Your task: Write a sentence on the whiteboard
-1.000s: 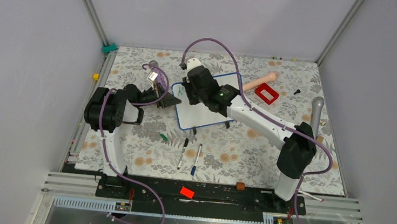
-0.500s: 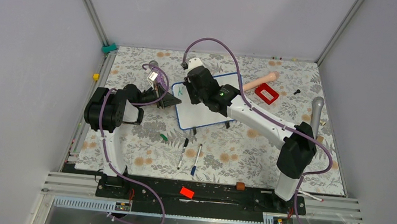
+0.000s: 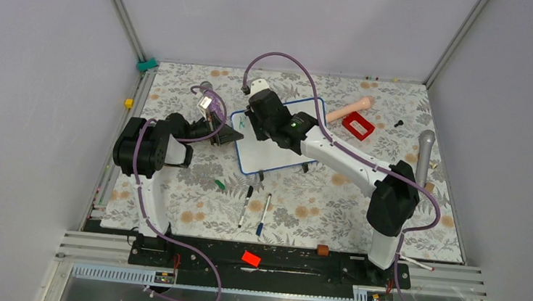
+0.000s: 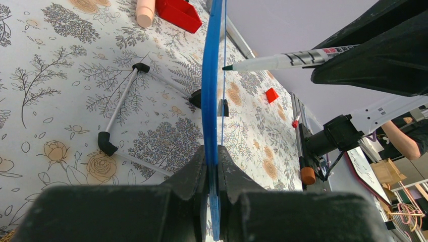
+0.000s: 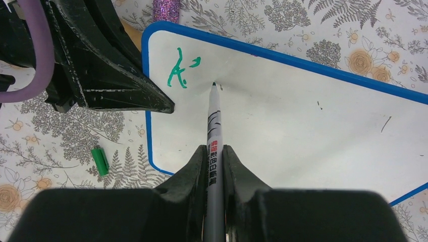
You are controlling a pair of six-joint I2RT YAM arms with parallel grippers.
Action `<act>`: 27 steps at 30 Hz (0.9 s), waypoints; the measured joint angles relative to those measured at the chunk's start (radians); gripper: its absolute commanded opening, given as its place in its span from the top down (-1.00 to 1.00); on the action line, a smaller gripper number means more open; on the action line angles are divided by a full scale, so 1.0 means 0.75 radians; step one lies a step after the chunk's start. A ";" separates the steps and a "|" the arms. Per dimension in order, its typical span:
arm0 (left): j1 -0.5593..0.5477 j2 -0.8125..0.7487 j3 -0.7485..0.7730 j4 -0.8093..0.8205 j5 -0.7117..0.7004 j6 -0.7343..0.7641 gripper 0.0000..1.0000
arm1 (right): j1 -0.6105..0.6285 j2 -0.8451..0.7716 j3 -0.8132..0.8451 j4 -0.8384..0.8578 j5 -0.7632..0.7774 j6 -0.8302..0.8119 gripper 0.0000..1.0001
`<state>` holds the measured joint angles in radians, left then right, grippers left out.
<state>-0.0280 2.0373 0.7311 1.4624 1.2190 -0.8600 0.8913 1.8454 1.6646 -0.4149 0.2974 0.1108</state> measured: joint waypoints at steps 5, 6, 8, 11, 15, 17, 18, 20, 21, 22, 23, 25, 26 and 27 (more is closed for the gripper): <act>0.000 0.000 0.000 -0.001 0.000 0.000 1.00 | -0.003 0.006 0.006 -0.004 0.002 -0.004 1.00; 0.000 0.000 0.000 0.000 0.000 0.000 1.00 | -0.003 0.006 0.006 -0.004 0.002 -0.004 1.00; 0.000 0.000 0.000 0.000 0.000 0.000 1.00 | -0.003 0.006 0.006 -0.004 0.000 -0.003 1.00; 0.000 0.000 0.000 0.000 0.000 0.000 1.00 | -0.003 0.007 0.009 -0.005 -0.002 -0.003 1.00; 0.000 0.000 0.000 0.000 0.000 0.000 1.00 | -0.003 0.015 0.021 -0.015 -0.002 -0.003 1.00; 0.000 0.000 0.000 0.000 0.000 0.000 1.00 | -0.003 0.024 0.034 -0.024 -0.002 -0.003 1.00; 0.000 0.000 0.000 -0.002 -0.002 0.000 1.00 | -0.003 0.031 0.042 -0.029 -0.002 -0.002 1.00; 0.001 0.000 -0.001 -0.003 -0.004 -0.001 1.00 | -0.003 0.041 0.055 -0.036 -0.001 -0.002 1.00; 0.001 0.000 -0.001 -0.004 -0.005 -0.001 1.00 | -0.003 0.043 0.060 -0.041 -0.001 -0.002 1.00; 0.001 0.000 -0.001 -0.004 -0.005 -0.001 1.00 | -0.003 0.045 0.066 -0.048 0.000 -0.002 1.00; 0.001 0.000 -0.001 -0.003 -0.004 -0.001 1.00 | -0.003 0.048 0.072 -0.054 0.001 -0.001 1.00; 0.001 0.000 -0.001 -0.003 -0.005 -0.001 1.00 | -0.003 0.049 0.074 -0.060 0.002 -0.001 1.00; 0.001 0.000 -0.001 -0.003 -0.005 -0.001 1.00 | -0.003 0.049 0.075 -0.061 0.002 0.000 1.00; 0.001 0.000 -0.001 -0.003 -0.004 -0.001 1.00 | -0.003 0.049 0.076 -0.062 0.003 0.002 1.00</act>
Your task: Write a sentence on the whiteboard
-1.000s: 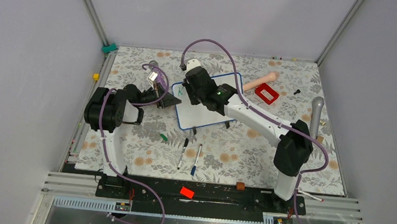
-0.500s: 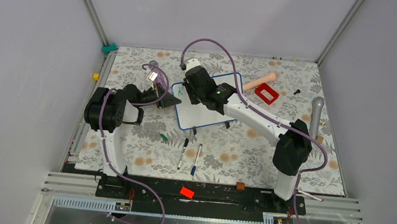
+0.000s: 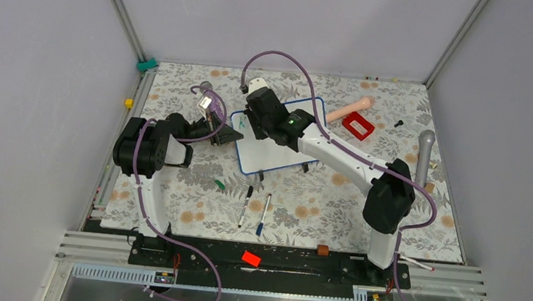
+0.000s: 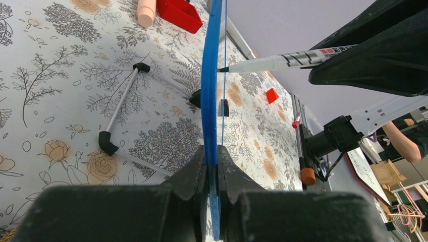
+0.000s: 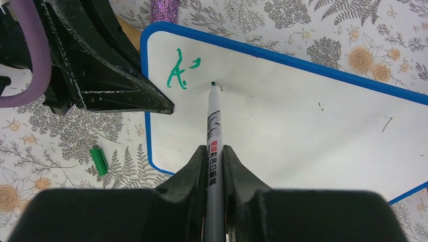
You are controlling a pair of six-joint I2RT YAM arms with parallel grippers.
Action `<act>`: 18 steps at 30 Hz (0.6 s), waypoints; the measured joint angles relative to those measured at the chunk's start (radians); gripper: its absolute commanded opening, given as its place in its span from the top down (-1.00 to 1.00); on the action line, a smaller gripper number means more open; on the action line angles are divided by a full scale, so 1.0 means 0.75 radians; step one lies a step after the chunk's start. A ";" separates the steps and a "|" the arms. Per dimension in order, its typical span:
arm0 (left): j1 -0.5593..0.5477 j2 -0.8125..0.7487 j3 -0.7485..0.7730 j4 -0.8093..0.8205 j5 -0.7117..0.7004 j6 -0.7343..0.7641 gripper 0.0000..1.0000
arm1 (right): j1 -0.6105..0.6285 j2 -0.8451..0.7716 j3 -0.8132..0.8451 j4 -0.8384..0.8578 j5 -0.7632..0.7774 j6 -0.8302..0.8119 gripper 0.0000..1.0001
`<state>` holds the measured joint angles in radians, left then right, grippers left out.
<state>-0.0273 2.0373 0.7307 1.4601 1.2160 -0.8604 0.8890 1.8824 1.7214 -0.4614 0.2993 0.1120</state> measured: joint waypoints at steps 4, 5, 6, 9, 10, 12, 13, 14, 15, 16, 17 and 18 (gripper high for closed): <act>0.000 0.000 0.000 0.000 -0.001 0.000 1.00 | 0.000 0.000 0.000 -0.010 0.010 0.002 1.00; 0.000 0.000 0.000 0.000 -0.001 0.000 1.00 | 0.000 0.000 0.000 -0.011 0.012 0.002 1.00; 0.000 0.000 0.000 0.000 -0.001 0.000 1.00 | 0.000 0.000 0.000 -0.012 0.015 0.002 1.00; 0.000 0.000 0.000 0.000 -0.001 0.000 1.00 | -0.001 0.000 0.001 -0.018 0.021 0.002 1.00; 0.000 0.000 0.000 0.000 -0.001 0.000 1.00 | -0.001 0.000 0.004 -0.021 0.022 0.002 1.00; 0.000 0.000 0.000 0.001 -0.001 0.000 1.00 | -0.001 0.000 0.007 -0.028 0.028 0.003 1.00; 0.000 0.000 0.000 0.000 -0.001 0.000 1.00 | -0.002 0.000 0.010 -0.032 0.030 0.003 1.00; 0.000 0.000 0.000 0.001 -0.001 0.000 1.00 | -0.002 0.001 0.013 -0.035 0.033 0.003 1.00; 0.000 0.000 0.000 0.001 0.000 0.000 1.00 | -0.003 0.001 0.014 -0.037 0.034 0.005 1.00; 0.000 0.000 0.000 0.001 -0.001 0.000 1.00 | -0.004 0.001 0.015 -0.037 0.034 0.007 1.00; 0.000 0.000 0.000 0.000 -0.001 0.000 1.00 | -0.005 0.002 0.017 -0.038 0.034 0.008 1.00; 0.000 0.000 0.000 0.001 -0.001 0.000 1.00 | -0.005 0.003 0.019 -0.038 0.034 0.010 1.00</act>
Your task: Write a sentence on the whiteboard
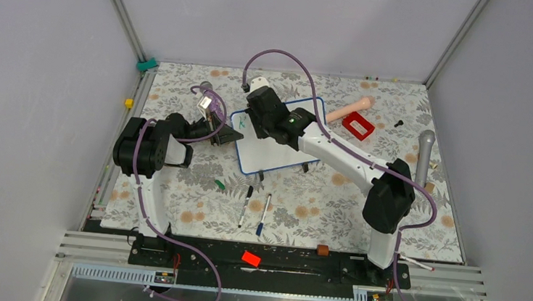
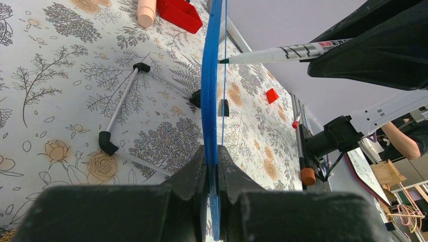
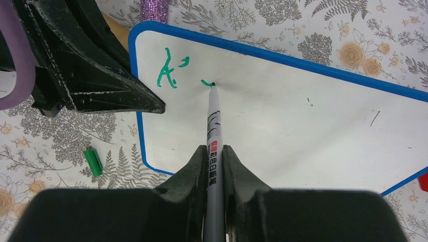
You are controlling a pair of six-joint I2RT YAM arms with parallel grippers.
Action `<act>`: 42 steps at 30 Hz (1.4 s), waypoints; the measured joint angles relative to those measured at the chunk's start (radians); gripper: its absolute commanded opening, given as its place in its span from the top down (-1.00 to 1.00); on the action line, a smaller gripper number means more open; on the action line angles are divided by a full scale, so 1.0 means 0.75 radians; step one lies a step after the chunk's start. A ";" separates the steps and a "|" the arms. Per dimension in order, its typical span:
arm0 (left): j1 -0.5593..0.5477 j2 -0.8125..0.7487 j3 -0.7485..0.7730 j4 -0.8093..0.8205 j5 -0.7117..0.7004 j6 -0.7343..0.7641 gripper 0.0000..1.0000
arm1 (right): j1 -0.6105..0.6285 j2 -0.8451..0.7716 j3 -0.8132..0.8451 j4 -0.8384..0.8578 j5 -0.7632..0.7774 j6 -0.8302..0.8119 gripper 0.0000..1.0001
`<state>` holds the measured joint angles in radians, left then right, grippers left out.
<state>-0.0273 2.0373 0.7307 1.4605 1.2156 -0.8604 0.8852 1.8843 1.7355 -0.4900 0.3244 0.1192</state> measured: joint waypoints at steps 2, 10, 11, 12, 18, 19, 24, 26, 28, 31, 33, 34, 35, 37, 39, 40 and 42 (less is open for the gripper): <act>0.000 0.000 0.000 0.000 0.000 0.000 1.00 | -0.002 0.001 0.004 -0.001 0.000 0.002 1.00; 0.000 0.000 0.000 -0.001 0.000 0.000 1.00 | -0.007 0.019 0.046 -0.005 -0.003 0.003 1.00; 0.000 0.000 0.000 -0.001 0.000 0.000 1.00 | -0.007 0.019 0.047 -0.005 -0.004 0.003 1.00; 0.000 0.000 0.000 -0.001 0.000 0.000 1.00 | -0.008 0.020 0.048 -0.005 -0.005 0.003 1.00; 0.000 0.000 0.000 -0.001 0.000 0.000 1.00 | -0.011 0.022 0.054 -0.008 -0.026 0.005 1.00; 0.000 0.000 0.000 -0.001 0.001 0.000 1.00 | -0.012 0.022 0.055 -0.008 -0.031 0.007 1.00; 0.000 0.000 0.000 0.001 0.001 0.000 1.00 | -0.014 0.022 0.054 -0.008 -0.055 0.008 1.00; 0.000 0.000 0.000 0.001 0.001 0.000 1.00 | -0.015 0.022 0.054 -0.008 -0.066 0.009 1.00; 0.000 0.000 0.000 0.001 0.002 0.000 1.00 | -0.015 0.022 0.054 -0.009 -0.073 0.010 1.00; 0.000 0.000 0.000 0.001 0.002 0.001 1.00 | -0.015 0.022 0.053 -0.010 -0.075 0.012 1.00; 0.000 0.000 0.000 0.001 0.001 0.001 1.00 | -0.015 0.022 0.052 -0.015 -0.076 0.012 1.00; 0.000 0.000 0.000 0.001 0.001 0.000 1.00 | -0.015 0.022 0.051 -0.019 -0.076 0.012 1.00; 0.000 0.000 0.000 0.001 0.001 0.000 1.00 | -0.015 0.022 0.050 -0.024 -0.076 0.012 1.00; 0.000 0.000 0.000 0.001 0.001 0.001 1.00 | -0.015 0.022 0.045 -0.033 -0.077 0.012 1.00; 0.000 0.000 0.000 0.001 0.001 0.000 1.00 | -0.015 0.022 0.045 -0.042 -0.079 0.012 1.00; 0.000 0.000 0.000 0.001 0.001 0.000 1.00 | -0.015 0.022 0.045 -0.045 -0.081 0.012 1.00; 0.000 0.000 0.000 0.001 0.001 0.000 1.00 | -0.015 0.022 0.045 -0.053 -0.082 0.011 1.00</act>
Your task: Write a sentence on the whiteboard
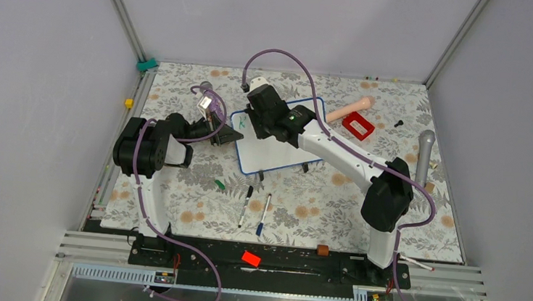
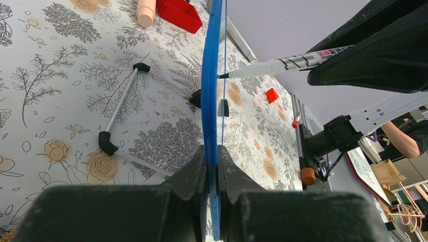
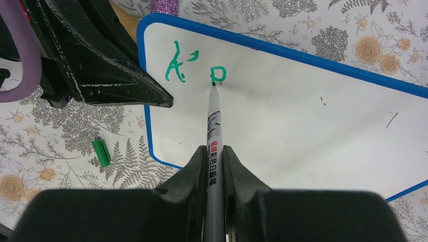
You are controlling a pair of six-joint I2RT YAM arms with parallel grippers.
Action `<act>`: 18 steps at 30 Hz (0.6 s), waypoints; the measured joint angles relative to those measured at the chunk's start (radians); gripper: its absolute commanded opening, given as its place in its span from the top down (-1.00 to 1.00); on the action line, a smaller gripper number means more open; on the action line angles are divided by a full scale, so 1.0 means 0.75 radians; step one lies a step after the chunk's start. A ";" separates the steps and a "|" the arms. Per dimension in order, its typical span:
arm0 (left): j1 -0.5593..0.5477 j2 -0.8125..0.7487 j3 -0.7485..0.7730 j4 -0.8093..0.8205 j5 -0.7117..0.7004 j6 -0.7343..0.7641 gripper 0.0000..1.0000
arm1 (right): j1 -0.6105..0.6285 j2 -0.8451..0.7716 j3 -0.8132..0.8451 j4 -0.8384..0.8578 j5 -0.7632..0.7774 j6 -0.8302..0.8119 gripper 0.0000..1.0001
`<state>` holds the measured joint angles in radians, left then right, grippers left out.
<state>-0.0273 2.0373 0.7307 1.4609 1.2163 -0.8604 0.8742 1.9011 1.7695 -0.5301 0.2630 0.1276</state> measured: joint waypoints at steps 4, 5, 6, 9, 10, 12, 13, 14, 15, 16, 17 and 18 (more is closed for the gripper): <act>0.000 0.000 0.000 0.000 0.000 0.001 1.00 | 0.000 0.000 0.000 -0.016 0.003 0.000 1.00; 0.000 0.000 0.000 0.000 -0.001 0.001 1.00 | 0.000 0.000 0.000 -0.019 0.006 0.000 1.00; 0.000 0.000 0.000 0.000 0.000 0.000 1.00 | 0.000 0.000 0.000 -0.023 0.008 -0.001 1.00; 0.000 0.000 0.000 0.000 0.000 0.001 1.00 | 0.000 -0.001 0.000 -0.025 0.013 -0.001 1.00; 0.000 0.000 0.000 0.000 -0.001 0.001 1.00 | 0.000 0.000 0.000 -0.025 0.014 -0.001 1.00; 0.000 0.000 0.000 0.000 -0.001 0.000 1.00 | 0.000 0.000 0.000 -0.025 0.018 0.000 1.00; 0.000 0.000 0.000 0.000 -0.001 0.000 1.00 | 0.000 -0.001 0.000 -0.025 0.018 -0.001 1.00; 0.000 0.000 0.000 0.000 -0.001 0.000 1.00 | 0.000 -0.001 0.000 -0.025 0.018 -0.001 1.00; 0.000 0.000 0.000 0.000 -0.001 0.001 1.00 | 0.000 -0.001 0.000 -0.025 0.018 -0.001 1.00; 0.000 0.000 0.000 0.000 -0.001 0.000 1.00 | 0.000 -0.001 -0.001 -0.025 0.018 -0.001 1.00; 0.000 0.000 0.000 0.000 -0.001 0.000 1.00 | 0.000 -0.001 -0.002 -0.024 0.018 -0.001 1.00; 0.000 0.000 0.000 -0.001 -0.001 0.000 1.00 | 0.000 -0.003 -0.007 -0.019 0.018 -0.001 1.00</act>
<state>-0.0273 2.0373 0.7307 1.4605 1.2156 -0.8604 0.8742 1.8988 1.7641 -0.5446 0.2764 0.1272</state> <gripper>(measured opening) 0.065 0.172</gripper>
